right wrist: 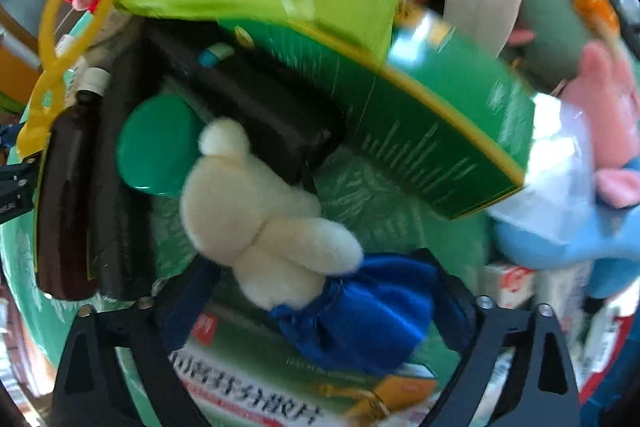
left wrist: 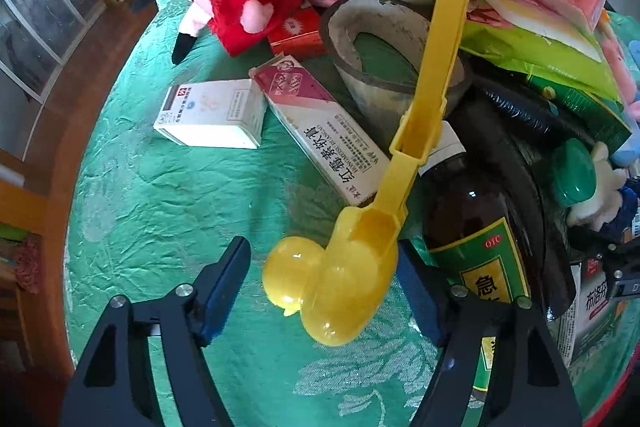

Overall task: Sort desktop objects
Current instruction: 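Grasp the yellow toy clamp with the left tool while the right tool grasps the white plush bear, then carry the yellow clamp and white bear into the blue bin and release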

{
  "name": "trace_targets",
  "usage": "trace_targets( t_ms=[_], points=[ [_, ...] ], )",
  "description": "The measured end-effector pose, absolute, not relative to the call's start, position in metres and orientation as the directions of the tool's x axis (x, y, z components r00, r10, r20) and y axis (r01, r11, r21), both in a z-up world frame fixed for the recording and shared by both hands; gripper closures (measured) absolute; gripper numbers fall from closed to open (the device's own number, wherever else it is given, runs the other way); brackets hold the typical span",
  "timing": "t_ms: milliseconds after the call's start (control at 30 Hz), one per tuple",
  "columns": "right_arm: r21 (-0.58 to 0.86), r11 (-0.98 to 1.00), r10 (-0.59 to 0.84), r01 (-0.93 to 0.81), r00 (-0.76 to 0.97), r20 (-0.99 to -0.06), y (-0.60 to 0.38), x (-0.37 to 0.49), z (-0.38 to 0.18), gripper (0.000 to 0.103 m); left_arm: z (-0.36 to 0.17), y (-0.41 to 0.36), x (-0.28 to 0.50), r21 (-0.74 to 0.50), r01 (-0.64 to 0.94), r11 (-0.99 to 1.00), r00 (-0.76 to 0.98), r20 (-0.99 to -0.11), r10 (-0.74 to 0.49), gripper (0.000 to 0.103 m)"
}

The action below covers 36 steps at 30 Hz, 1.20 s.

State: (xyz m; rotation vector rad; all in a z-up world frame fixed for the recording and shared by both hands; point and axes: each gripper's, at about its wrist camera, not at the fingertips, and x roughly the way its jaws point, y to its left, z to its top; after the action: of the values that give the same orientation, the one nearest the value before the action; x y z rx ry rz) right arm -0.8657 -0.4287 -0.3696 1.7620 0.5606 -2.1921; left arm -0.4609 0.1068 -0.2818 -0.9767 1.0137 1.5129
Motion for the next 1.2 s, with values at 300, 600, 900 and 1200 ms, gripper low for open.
trace_targets(
  t_ms=[300,600,900,1200],
  points=[
    [-0.107,-0.888,0.005,0.447,-0.223,-0.975,-0.431,-0.862,-0.377,0.0,-0.277,0.109,-0.459,0.118,-0.993,-0.007,-0.114,-0.937,0.332,0.044],
    [-0.13,-0.835,-0.003,0.535,-0.24,-0.971,-0.447,-0.834,-0.359,0.049,-0.261,0.102,-0.453,0.121,-0.99,0.076,-0.086,-0.931,0.355,0.044],
    [-0.13,-0.846,-0.067,0.517,-0.344,-0.937,-0.442,-0.784,-0.313,0.066,-0.165,0.066,-0.451,0.141,-0.97,0.196,-0.01,-0.835,0.551,0.045],
    [-0.12,-0.819,-0.177,0.56,-0.447,-0.877,-0.427,-0.725,-0.204,0.066,-0.094,0.029,-0.438,0.112,-0.926,0.36,0.16,-0.749,0.643,0.045]
  ],
)
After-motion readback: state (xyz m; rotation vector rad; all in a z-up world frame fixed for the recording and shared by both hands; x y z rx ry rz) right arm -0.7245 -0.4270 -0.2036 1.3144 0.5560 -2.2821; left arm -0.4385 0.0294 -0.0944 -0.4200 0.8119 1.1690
